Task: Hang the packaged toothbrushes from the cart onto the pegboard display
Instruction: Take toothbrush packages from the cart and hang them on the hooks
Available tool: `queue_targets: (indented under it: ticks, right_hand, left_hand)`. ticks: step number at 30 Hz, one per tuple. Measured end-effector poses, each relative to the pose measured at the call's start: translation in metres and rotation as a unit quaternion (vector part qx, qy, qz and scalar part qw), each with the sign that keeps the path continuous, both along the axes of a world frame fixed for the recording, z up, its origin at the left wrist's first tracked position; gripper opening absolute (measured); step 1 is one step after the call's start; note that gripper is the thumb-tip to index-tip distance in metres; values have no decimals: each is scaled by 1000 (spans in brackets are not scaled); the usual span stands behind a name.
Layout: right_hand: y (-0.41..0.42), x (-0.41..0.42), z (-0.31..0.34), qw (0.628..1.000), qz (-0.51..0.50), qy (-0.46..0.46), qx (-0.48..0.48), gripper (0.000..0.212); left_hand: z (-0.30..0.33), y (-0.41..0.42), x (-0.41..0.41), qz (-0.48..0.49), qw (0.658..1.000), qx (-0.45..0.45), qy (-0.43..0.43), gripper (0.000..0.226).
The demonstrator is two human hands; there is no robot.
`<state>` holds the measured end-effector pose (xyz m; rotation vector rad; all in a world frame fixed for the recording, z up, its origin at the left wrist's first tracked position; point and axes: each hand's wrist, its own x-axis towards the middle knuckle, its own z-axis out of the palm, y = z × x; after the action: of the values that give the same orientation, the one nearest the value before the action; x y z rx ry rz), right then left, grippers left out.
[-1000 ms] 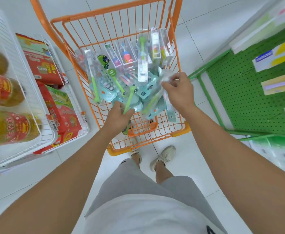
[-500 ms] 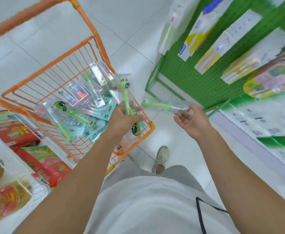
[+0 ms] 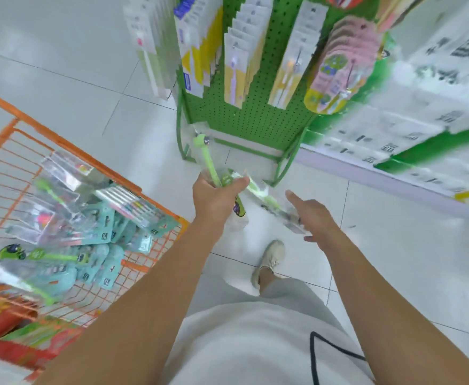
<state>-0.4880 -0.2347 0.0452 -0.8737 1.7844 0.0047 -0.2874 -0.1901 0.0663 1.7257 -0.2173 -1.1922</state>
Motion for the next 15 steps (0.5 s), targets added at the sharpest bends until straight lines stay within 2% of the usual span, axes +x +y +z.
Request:
queue_targets:
  ticks: [2, 4, 6, 8, 11, 15]
  right_hand:
    - [-19, -11, 5, 983, 116, -52, -136, 69]
    - [-35, -18, 7, 928, 285, -99, -219, 81]
    - [-47, -21, -6, 878, 382, -68, -281, 77]
    - [-57, -22, -21, 886, 340, -97, -301, 64]
    - [-73, -27, -35, 922, 223, -238, -207, 47]
    - [-90, -36, -73, 939, 185, -263, -124, 33]
  left_hand:
    - [-3, -15, -19, 24, 999, 29, 25, 41]
    - [-8, -29, -37, 44, 996, 51, 60, 42]
    - [-11, -42, -54, 50, 993, 56, 91, 45]
    - [-16, -54, -66, 44, 992, 52, 110, 43]
    - [-29, -69, -73, 8, 991, 36, 128, 31]
    - [-72, -85, -73, -38, 990, 12, 137, 10]
